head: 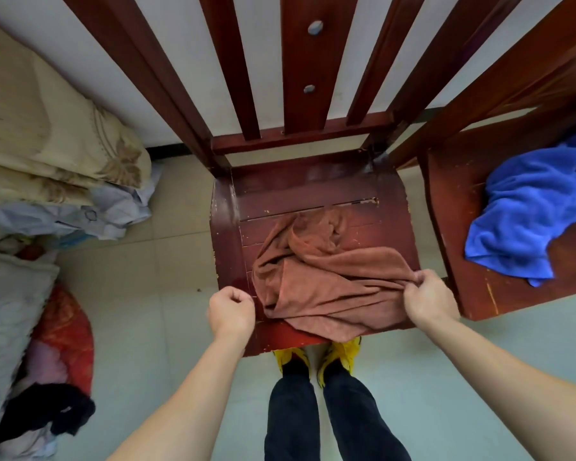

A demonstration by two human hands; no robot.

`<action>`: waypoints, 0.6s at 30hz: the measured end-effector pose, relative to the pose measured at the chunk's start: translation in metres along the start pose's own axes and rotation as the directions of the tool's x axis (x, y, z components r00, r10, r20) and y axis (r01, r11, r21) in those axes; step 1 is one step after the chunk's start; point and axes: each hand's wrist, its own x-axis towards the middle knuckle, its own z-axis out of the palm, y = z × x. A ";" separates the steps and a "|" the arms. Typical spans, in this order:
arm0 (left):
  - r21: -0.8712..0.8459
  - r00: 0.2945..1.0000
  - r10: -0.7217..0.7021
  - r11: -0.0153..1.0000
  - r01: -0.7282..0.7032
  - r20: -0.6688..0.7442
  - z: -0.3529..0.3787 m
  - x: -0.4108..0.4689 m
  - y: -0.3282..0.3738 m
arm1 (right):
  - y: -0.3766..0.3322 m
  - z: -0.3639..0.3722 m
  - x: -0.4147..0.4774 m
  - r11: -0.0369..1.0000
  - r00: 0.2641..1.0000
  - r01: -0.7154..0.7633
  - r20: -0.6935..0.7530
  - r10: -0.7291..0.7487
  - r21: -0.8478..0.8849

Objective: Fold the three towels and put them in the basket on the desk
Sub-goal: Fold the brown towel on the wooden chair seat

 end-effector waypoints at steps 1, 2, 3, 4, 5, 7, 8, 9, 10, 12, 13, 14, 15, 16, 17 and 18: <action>0.001 1.000 0.002 1.000 -0.002 -0.003 -0.002 0.002 0.003 | -0.007 -0.001 0.002 0.996 0.996 0.082 -0.032 -0.083 -0.020; -0.034 1.000 0.021 0.999 -0.021 0.004 0.000 0.009 0.007 | -0.016 -0.002 0.004 0.976 0.973 0.211 -0.089 -0.214 -0.048; -0.077 0.999 0.041 0.996 -0.039 0.030 0.004 0.014 0.012 | -0.029 -0.003 0.004 0.926 0.918 0.366 -0.128 -0.375 -0.089; -0.108 0.996 0.060 0.993 -0.053 0.064 0.010 0.020 0.017 | -0.044 -0.002 0.002 0.856 0.851 0.501 -0.111 -0.514 -0.127; -0.116 0.991 0.077 0.991 -0.064 0.109 0.017 0.025 0.023 | -0.058 0.001 0.001 0.796 0.803 0.584 -0.034 -0.595 -0.158; -0.092 0.981 0.083 0.993 -0.068 0.173 0.032 0.031 0.031 | -0.075 0.010 0.001 0.707 0.745 0.667 0.174 -0.644 -0.235; -0.093 0.979 0.094 0.993 -0.078 0.182 0.036 0.029 0.034 | -0.075 0.015 0.002 0.695 0.740 0.673 0.209 -0.640 -0.253; -0.110 0.981 0.107 0.990 -0.090 0.161 0.038 0.026 0.039 | -0.073 0.016 0.004 0.726 0.756 0.654 0.162 -0.634 -0.213; -0.149 0.987 0.118 0.984 -0.101 0.113 0.038 0.025 0.043 | -0.069 0.013 0.006 0.789 0.798 0.601 0.052 -0.600 -0.123; -0.235 0.989 0.145 0.961 -0.144 -0.015 0.030 0.023 0.044 | -0.054 -0.001 0.013 0.890 0.886 0.448 -0.174 -0.430 0.084; -0.261 0.989 0.138 0.954 -0.148 -0.055 0.024 0.022 0.044 | -0.044 -0.009 0.016 0.917 0.912 0.379 -0.216 -0.348 0.121; -0.258 0.991 0.118 0.957 -0.132 -0.070 0.018 0.021 0.040 | -0.032 -0.014 0.020 0.946 0.939 0.307 -0.196 -0.284 0.101; -0.217 0.995 0.090 0.971 -0.097 -0.041 0.014 0.020 0.034 | -0.019 -0.019 0.024 0.971 0.965 0.236 -0.126 -0.229 0.046; -0.144 0.998 0.062 0.988 -0.059 0.016 0.012 0.019 0.026 | -0.009 -0.020 0.026 0.982 0.982 0.188 -0.029 -0.189 -0.031; -0.055 0.995 0.027 0.998 -0.021 0.100 0.009 0.019 0.019 | -0.002 -0.020 0.026 0.981 0.987 0.154 0.069 -0.146 -0.116; 0.014 0.985 0.003 1.000 -0.005 0.174 0.007 0.019 0.014 | 0.000 -0.020 0.027 0.971 0.985 0.137 0.133 -0.112 -0.194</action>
